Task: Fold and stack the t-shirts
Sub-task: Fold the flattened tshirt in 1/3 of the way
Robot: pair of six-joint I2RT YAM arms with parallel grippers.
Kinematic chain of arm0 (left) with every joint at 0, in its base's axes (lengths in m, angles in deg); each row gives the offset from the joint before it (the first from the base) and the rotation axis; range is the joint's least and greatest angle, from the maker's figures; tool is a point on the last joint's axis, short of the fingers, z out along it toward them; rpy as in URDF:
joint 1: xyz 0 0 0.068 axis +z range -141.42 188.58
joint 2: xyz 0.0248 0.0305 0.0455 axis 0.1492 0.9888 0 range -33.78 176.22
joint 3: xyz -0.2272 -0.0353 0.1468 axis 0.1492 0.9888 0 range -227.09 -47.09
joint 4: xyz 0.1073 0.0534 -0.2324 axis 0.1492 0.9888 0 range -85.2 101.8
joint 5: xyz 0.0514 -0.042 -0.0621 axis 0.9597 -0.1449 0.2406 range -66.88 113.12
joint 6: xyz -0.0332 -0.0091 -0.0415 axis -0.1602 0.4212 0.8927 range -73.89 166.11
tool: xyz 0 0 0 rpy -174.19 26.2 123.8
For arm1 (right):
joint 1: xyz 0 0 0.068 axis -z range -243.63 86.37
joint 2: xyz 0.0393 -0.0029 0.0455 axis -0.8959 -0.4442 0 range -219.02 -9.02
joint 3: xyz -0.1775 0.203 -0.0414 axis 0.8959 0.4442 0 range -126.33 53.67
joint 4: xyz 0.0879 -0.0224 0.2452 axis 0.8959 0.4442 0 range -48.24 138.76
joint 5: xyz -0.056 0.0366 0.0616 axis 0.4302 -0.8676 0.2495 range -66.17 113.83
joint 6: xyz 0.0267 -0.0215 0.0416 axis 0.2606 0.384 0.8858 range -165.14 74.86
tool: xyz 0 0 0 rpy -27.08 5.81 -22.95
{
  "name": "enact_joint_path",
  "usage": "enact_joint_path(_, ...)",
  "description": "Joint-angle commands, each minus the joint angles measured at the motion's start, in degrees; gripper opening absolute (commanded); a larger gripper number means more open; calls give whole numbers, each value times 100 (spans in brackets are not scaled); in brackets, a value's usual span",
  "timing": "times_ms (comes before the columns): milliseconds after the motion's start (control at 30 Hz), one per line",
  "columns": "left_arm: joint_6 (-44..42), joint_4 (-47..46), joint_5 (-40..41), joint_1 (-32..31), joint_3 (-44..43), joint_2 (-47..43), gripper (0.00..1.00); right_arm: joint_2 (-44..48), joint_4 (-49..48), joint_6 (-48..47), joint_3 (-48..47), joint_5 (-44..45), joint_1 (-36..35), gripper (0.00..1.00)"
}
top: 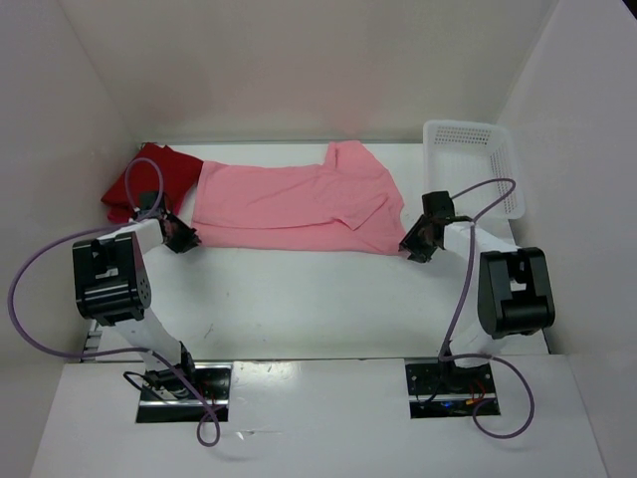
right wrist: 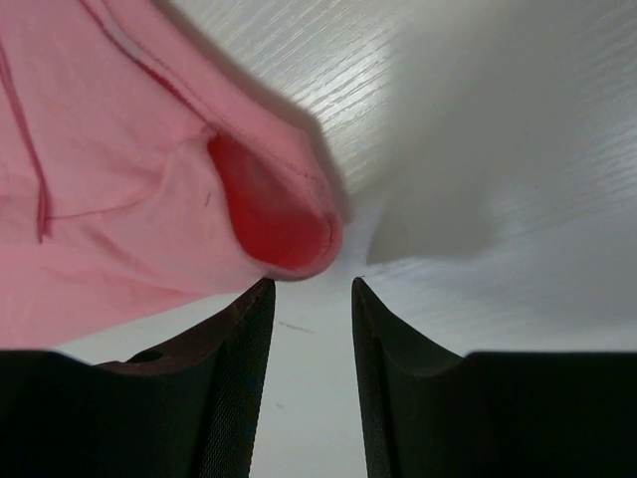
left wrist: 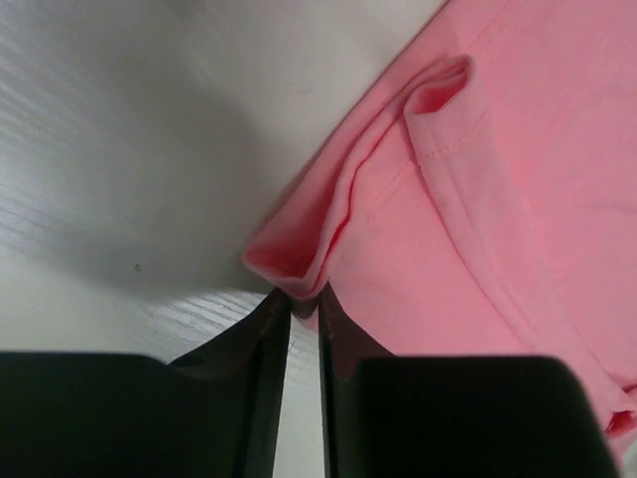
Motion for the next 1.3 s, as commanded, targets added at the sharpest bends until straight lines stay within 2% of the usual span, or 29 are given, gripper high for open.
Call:
enact_joint_path(0, 49, -115, 9, 13, -144, 150, 20, -276, -527, 179, -113, 263, 82, 43)
enact_joint_path(100, -13, -115, 70, 13, -144, 150, 10, -593, -765, 232, -175, 509, 82, 43)
enact_joint_path(167, -74, -54, 70, 13, -92, 150, 6, -742, -765, 303, -227, 588, 82, 30)
enact_joint_path(233, -145, 7, 132, 13, -13, 89, 1, -620, -949, 486, -61, 693, 82, 22)
enact_joint_path(267, -145, 69, 210, 13, -12, 11, 0, -559, -1037, 539, -60, 747, 82, 12)
enact_joint_path(367, -206, 244, 333, 13, 58, -122, 0, -418, -714, 592, -113, 826, 82, 0)
enact_joint_path(500, -312, 693, 457, 65, 250, -596, 0, 380, -64, 645, 114, 774, 29, 0)
enact_joint_path(567, -460, 973, 457, 66, 356, -859, 0, 1136, 174, 724, 475, 703, 29, 0)
enact_joint_path(700, -584, 1659, 457, 171, 427, -1298, 0, 2068, 816, 996, 1010, 265, 134, 0)
enact_joint_path(867, -584, 2344, 405, 224, 577, -1748, 0, 3227, 1703, 1384, 1152, -140, 135, 0)
enact_joint_path(900, -523, 2415, 335, 224, 577, -1748, 5, 3352, 1809, 1445, 1100, -140, 135, 0)
enact_joint_path(933, -523, 2416, 334, 224, 577, -1748, 16, 3449, 1915, 1532, 1048, -80, 135, 4)
enact_joint_path(967, -453, 2477, 334, 224, 577, -1809, 30, 3510, 1994, 1533, 1047, -79, 83, 16)
enact_joint_path(1000, -452, 2477, 334, 224, 524, -1862, 44, 3563, 2082, 1533, 960, -79, 82, 23)
enact_joint_path(1033, -400, 2538, 334, 224, 524, -1862, 70, 3564, 2083, 1472, 881, -79, 82, 29)
enact_joint_path(1067, -400, 2591, 447, 224, 524, -1984, 80, 3616, 2144, 1402, 880, -79, 82, 37)
enact_joint_path(1100, -339, 2644, 518, 224, 446, -2038, 84, 3695, 2144, 1401, 715, -79, 82, 40)
enact_joint_path(1167, -338, 2705, 519, 224, 314, -2291, 85, 3765, 2144, 1112, 538, -26, 82, 45)
enact_joint_path(1200, -338, 2706, 519, 224, 191, -2345, 82, 3766, 2196, 1042, 372, -26, 82, 49)
enact_joint_path(1267, -390, 2488, 449, 119, 137, -2407, 66, 3766, 2084, 945, 300, -148, -75, 49)
